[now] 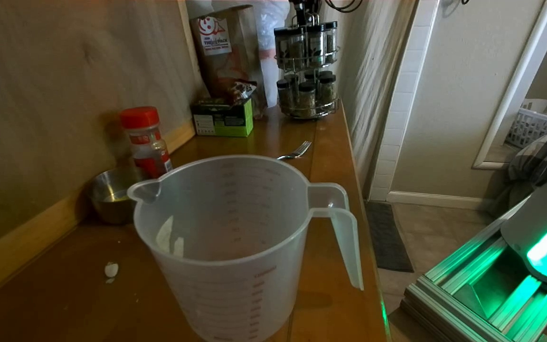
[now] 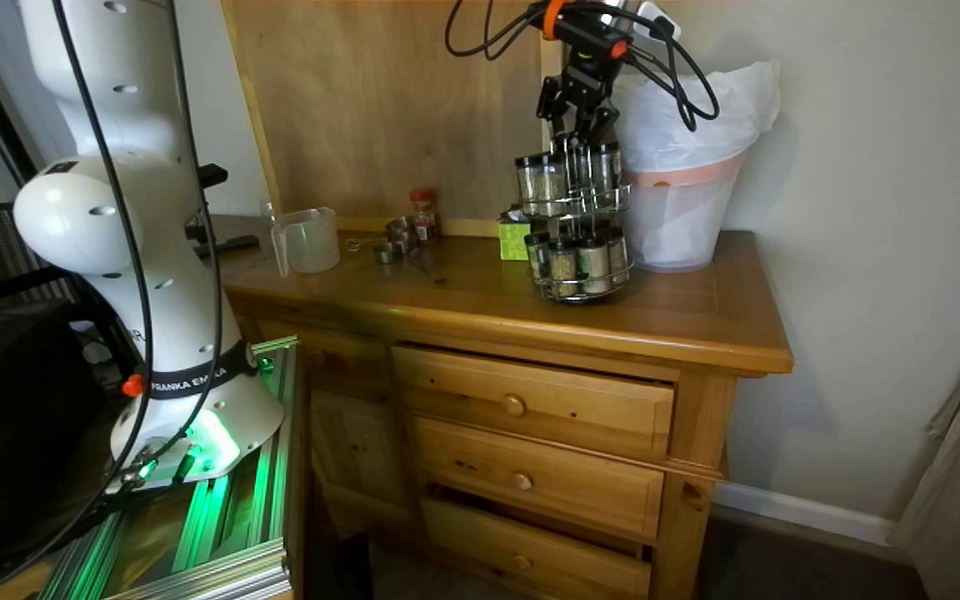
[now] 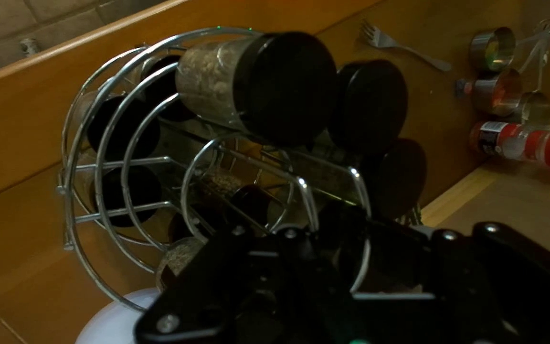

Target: Move the spice rack to the right

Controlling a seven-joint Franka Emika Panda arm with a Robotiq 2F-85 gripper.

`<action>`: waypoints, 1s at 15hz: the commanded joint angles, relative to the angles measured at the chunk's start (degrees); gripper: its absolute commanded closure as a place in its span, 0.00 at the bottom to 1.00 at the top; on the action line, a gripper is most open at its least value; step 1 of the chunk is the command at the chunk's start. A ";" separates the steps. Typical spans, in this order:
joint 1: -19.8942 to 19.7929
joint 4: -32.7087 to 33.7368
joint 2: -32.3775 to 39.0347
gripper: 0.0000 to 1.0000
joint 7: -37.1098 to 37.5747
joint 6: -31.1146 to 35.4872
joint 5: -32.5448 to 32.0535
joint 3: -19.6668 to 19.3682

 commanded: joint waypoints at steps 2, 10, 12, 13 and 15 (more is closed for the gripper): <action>-1.20 5.50 0.60 0.98 6.04 -1.01 -0.85 0.77; -0.94 5.60 1.08 0.98 9.46 2.32 -4.04 0.94; -0.76 5.83 1.37 0.98 10.39 2.29 -4.57 1.00; -0.65 5.84 1.49 0.98 10.87 2.41 -4.97 0.98; -0.31 5.82 1.53 0.98 12.21 2.52 -6.35 0.98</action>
